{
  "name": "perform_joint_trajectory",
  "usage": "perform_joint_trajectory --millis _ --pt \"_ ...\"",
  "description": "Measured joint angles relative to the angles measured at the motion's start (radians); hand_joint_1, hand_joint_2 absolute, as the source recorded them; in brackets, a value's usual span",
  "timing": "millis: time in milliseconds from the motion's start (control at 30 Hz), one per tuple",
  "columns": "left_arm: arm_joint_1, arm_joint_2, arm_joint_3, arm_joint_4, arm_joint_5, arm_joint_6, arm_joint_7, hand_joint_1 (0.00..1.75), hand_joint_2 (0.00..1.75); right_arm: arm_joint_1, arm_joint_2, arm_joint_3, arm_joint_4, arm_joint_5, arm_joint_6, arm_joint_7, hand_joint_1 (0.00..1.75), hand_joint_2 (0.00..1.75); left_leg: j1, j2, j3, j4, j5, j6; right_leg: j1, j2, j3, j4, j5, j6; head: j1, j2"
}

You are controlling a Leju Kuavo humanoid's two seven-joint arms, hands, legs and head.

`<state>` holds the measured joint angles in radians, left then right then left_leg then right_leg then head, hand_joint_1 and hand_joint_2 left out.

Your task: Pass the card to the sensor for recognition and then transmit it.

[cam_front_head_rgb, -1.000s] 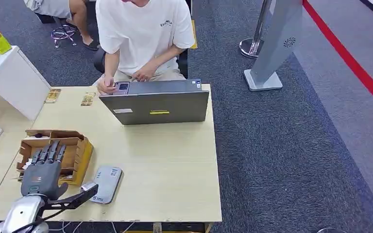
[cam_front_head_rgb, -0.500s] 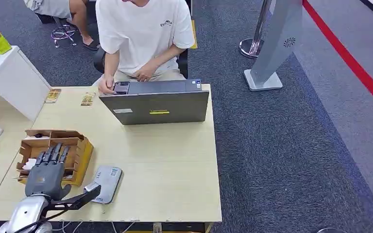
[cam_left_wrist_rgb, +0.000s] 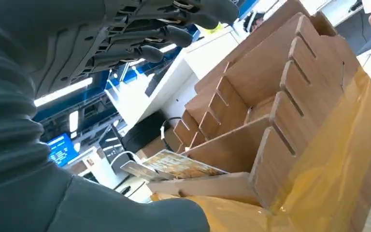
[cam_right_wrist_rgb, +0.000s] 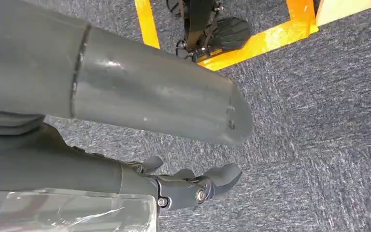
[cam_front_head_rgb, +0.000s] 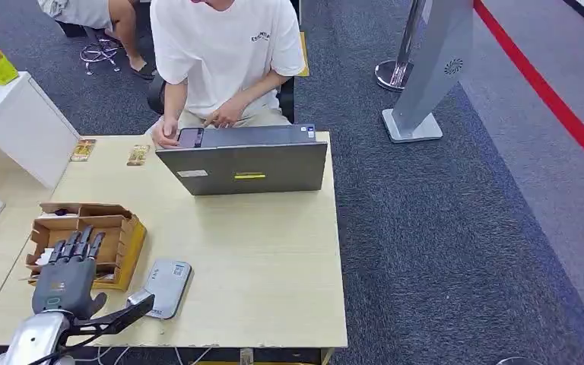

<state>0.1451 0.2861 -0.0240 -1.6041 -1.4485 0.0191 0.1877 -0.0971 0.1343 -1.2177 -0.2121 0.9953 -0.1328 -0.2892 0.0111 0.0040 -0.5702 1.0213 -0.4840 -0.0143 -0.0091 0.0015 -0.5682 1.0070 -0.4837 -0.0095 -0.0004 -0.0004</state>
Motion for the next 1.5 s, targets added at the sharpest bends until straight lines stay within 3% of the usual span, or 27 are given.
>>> perform_joint_trajectory --millis 1333,1500 --pt "-0.008 -0.016 0.008 -0.019 -0.05 -0.038 0.042 0.0 1.75 0.0 -0.002 0.0 -0.003 0.002 0.006 0.002 0.0 0.0 0.0 0.0 0.0 0.0 0.0 0.0 0.0 0.0 0.0 0.0 0.0 0.0 0.0 0.0" --pt "-0.009 -0.037 0.021 -0.019 -0.073 -0.001 0.018 0.0 1.75 -0.001 -0.002 0.0 -0.005 0.005 0.008 -0.001 0.0 0.0 0.0 0.0 0.0 0.0 0.0 0.0 0.0 0.0 0.0 0.0 0.0 0.0 0.0 0.0"
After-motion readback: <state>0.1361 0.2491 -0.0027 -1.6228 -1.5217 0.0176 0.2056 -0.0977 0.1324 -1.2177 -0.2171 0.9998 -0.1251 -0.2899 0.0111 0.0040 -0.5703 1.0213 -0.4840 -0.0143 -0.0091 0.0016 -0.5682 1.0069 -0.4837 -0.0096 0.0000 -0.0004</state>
